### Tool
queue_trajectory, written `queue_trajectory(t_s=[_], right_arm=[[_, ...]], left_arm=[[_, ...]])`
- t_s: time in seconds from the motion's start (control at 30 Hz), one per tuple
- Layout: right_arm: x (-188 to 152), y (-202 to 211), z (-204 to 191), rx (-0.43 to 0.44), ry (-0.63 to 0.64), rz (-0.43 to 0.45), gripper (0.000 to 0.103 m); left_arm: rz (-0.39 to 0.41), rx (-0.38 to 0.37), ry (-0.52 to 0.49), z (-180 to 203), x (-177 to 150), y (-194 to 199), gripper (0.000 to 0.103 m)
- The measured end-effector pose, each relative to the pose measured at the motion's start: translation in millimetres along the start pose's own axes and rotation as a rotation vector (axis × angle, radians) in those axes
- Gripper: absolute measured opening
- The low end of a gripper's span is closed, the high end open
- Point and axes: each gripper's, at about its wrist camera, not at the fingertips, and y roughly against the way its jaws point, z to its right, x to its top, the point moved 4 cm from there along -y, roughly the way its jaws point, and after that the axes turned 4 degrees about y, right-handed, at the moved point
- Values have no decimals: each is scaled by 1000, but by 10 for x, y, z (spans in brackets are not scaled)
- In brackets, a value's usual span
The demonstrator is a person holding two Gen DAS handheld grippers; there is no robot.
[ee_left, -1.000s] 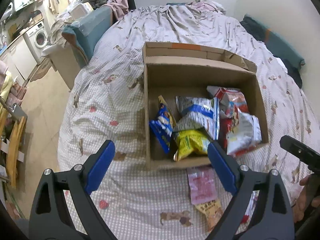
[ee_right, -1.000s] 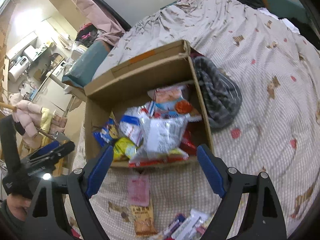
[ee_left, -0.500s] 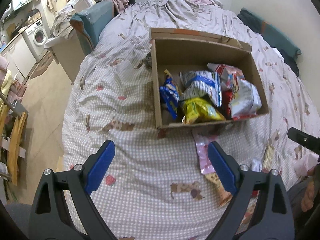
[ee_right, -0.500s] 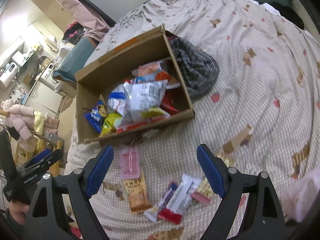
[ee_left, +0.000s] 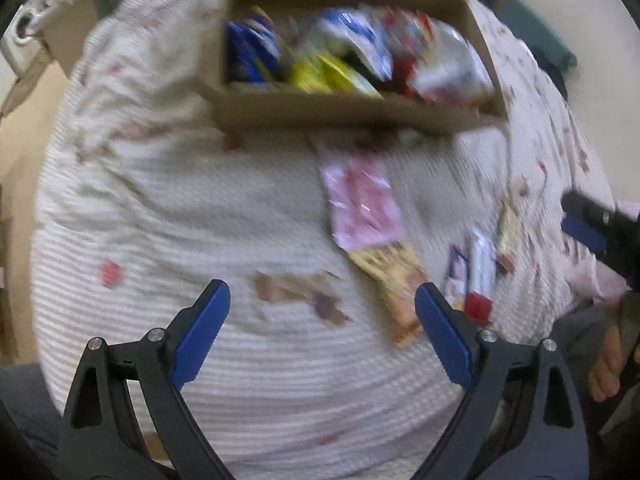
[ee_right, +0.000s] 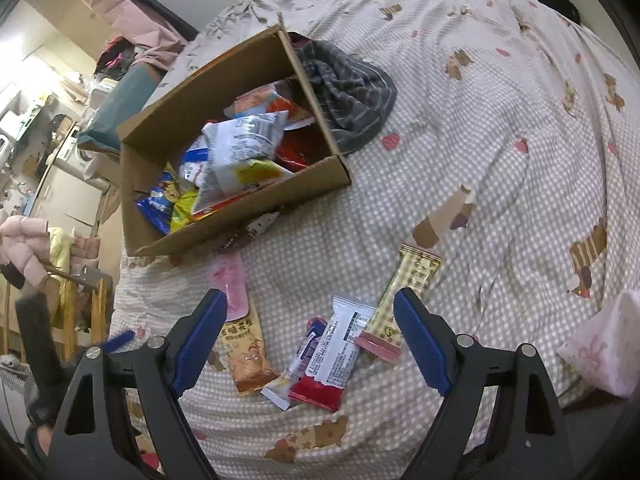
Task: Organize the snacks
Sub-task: 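Move both open tools back from the box toward the snack pile, then grasp the yellow peanut snack bag with the left tool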
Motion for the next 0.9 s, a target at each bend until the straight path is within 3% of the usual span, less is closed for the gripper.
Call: queue_trajectory(t_s=[0.07,0.23,0.43,0.63,0.7,0.73,0.9], right_arm=[[6,-14,27,-2,-12,1,88],[9,-35,83,-10,-37,0,88],[10,-19,83,-34,-13,14,88],[37,-44,66,0,-26,7,88],[46,-47,61,14,-35,6,88],[51,-44,58,18,-38,8,88],[60,-41,48,32,-45,11,88]], left_arm=[[-25,-2,8,168,-34,-107,92],[-58,99,40,502,-96,-449,91],[-86,167,42,671,-142,-740,86],[-125,193,-7,702,-237,-901,62],[-126,194,-21,679,-252,-882,43],[-131,192,-25,664,-266,-866,39],[-169,161,-47,514,-342,-702,34]])
